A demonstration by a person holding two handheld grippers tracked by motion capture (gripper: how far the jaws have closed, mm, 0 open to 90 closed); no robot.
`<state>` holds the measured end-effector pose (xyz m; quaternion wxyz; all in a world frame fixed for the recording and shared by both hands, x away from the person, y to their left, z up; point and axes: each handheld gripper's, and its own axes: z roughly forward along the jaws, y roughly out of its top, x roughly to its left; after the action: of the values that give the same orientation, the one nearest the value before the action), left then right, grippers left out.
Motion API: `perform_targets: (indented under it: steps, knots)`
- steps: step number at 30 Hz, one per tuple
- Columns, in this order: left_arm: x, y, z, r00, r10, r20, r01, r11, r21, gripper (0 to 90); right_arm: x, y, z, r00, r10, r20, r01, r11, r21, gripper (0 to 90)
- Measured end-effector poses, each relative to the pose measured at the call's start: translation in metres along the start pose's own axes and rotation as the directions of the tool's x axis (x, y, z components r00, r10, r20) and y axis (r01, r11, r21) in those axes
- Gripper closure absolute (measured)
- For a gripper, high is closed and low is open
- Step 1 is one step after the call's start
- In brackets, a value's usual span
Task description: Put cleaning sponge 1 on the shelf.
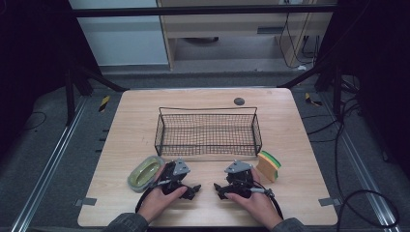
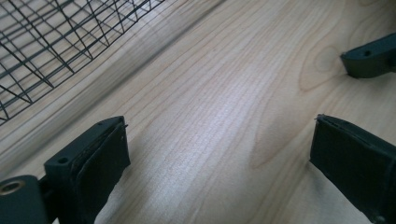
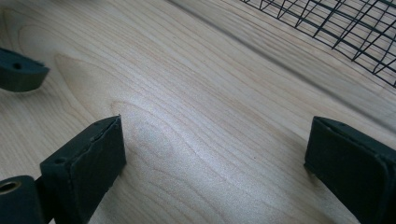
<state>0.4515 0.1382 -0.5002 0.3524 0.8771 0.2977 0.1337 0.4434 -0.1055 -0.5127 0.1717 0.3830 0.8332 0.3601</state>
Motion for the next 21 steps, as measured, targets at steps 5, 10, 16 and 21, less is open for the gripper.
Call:
perform_targets:
  steps: [5,10,16,21]
  knots:
    - [-0.006,0.003,-0.012,0.9989,0.041,0.024,-0.041,0.9991,-0.012,4.5,0.000,0.000,0.000,1.0000,-0.001,-0.002,0.001,1.000,0.002,5.2]
    - [0.005,0.019,-0.036,0.9971,0.074,-0.021,-0.074,0.9972,-0.008,7.0,0.000,0.000,0.000,1.0000,-0.004,0.001,0.004,1.000,0.001,5.3]
    - [0.029,0.039,-0.056,0.9985,0.046,-0.030,-0.045,0.9981,0.043,7.9,0.000,0.000,0.001,1.0000,-0.006,0.003,0.006,1.000,0.000,4.4]
    - [0.041,0.044,-0.068,0.9971,0.052,-0.056,-0.045,0.9918,0.119,7.1,0.000,0.001,0.001,1.0000,-0.005,0.002,0.005,1.000,0.002,4.5]
